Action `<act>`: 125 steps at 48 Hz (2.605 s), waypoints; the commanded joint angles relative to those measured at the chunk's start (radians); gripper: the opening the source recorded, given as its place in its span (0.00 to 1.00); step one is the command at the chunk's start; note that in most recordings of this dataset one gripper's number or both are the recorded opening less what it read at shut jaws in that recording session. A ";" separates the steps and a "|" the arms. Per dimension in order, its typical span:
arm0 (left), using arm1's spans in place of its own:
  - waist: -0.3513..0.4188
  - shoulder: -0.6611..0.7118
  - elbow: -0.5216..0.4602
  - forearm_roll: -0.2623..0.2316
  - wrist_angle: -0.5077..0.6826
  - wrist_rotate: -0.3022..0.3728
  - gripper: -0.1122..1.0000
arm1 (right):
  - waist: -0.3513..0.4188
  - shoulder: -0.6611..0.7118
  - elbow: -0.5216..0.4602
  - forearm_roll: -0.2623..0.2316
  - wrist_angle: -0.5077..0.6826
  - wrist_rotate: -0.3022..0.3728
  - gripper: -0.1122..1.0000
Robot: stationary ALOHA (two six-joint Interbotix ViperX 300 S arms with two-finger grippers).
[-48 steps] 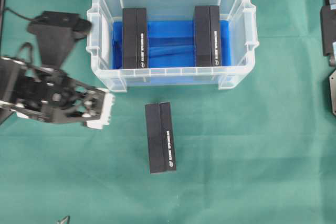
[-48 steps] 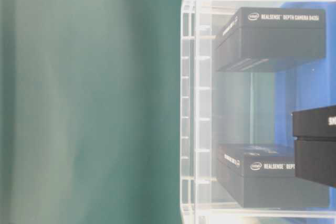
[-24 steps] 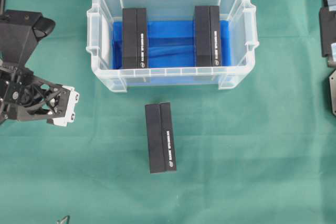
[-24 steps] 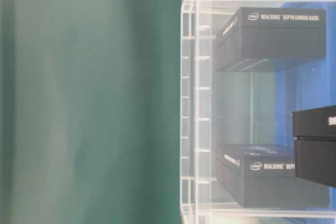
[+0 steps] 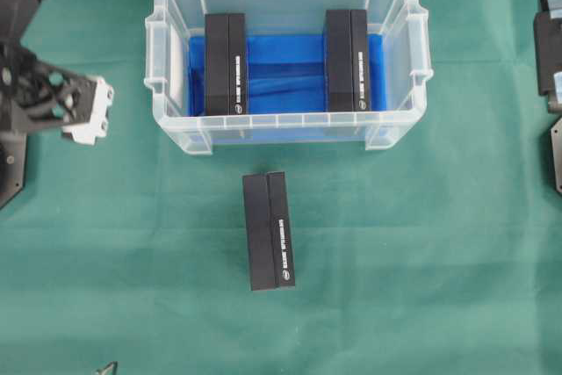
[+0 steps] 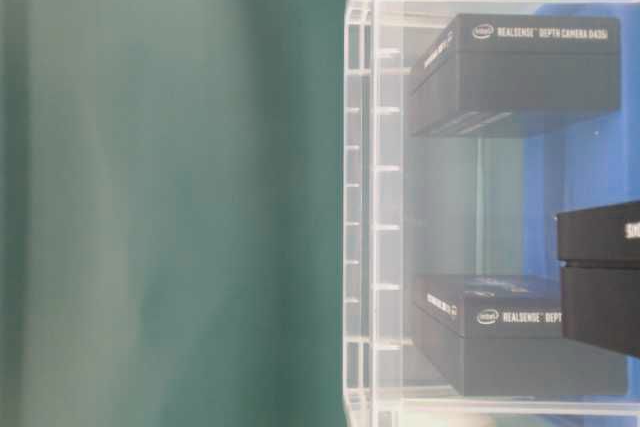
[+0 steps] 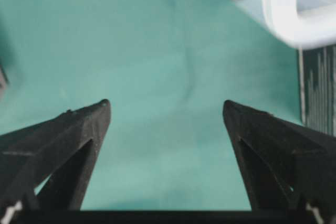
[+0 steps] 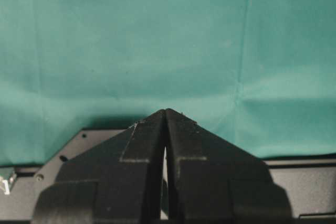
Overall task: Take the box out of the case with the left arm.
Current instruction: 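Withdraw the open left gripper to the left side, then move the open left gripper over the left black box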
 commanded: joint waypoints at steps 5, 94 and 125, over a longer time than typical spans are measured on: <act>0.118 -0.015 -0.014 0.000 -0.002 0.140 0.85 | -0.002 0.000 -0.008 -0.002 -0.006 0.000 0.10; 0.206 0.400 -0.437 -0.029 -0.054 0.290 0.85 | -0.002 0.000 -0.008 -0.002 -0.035 0.000 0.10; 0.199 0.540 -0.552 -0.029 -0.054 0.307 0.85 | -0.002 0.000 -0.008 -0.002 -0.037 -0.003 0.10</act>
